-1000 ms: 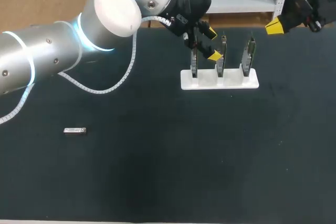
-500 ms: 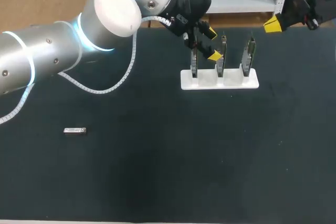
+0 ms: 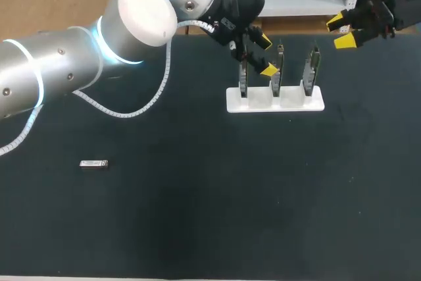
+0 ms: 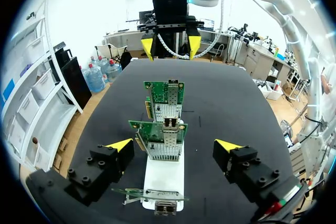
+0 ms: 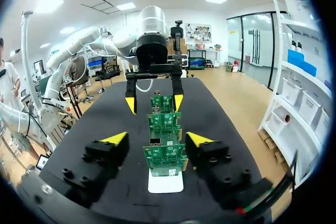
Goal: Pick up the optical module with the left hand, and insert it into the network port with the right hand.
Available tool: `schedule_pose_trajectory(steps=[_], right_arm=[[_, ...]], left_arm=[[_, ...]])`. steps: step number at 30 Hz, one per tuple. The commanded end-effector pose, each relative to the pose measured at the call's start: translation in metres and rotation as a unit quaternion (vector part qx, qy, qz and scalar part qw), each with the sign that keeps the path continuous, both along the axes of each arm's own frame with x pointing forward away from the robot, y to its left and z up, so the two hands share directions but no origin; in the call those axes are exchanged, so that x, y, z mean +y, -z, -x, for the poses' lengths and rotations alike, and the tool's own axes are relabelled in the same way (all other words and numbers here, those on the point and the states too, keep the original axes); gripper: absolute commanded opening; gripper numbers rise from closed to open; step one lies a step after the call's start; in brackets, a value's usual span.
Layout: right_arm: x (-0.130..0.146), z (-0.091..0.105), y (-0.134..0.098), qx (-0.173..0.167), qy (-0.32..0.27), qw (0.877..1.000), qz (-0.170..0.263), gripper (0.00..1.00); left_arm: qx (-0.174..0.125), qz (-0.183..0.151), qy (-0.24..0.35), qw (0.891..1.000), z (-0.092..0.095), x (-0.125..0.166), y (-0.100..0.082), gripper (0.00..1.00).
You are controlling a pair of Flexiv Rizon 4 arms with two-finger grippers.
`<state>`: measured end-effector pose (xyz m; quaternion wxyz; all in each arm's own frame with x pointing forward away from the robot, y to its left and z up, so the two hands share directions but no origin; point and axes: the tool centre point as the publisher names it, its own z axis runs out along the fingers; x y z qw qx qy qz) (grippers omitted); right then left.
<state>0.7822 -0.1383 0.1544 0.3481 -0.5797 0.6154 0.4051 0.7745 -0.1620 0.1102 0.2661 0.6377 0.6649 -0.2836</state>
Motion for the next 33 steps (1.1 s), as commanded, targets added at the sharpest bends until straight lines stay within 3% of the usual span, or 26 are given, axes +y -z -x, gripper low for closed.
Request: schedule_pose_trajectory(steps=[1,12,21,31,33], right_arm=[[0.0,0.002,0.0,-0.001,0.002,1.0,0.001,1.0],[0.0,0.002,0.0,-0.001,0.002,1.0,0.001,1.0],[0.0,0.002,0.0,-0.001,0.002,1.0,0.001,1.0],[0.0,0.002,0.0,-0.001,0.002,1.0,0.001,1.0],[0.0,0.002,0.0,-0.001,0.002,1.0,0.001,1.0]], left_arm=[[-0.001,-0.003,-0.001,1.0,-0.002,0.001,-0.005,1.0],[-0.021,0.009,-0.006,1.0,-0.006,0.01,-0.031,1.0],[-0.058,0.014,-0.005,0.998,-0.004,0.034,-0.059,1.0],[-0.107,-0.053,-0.014,0.993,0.002,0.093,-0.069,1.0],[-0.104,-0.064,-0.015,0.992,0.005,0.107,-0.069,1.0]])
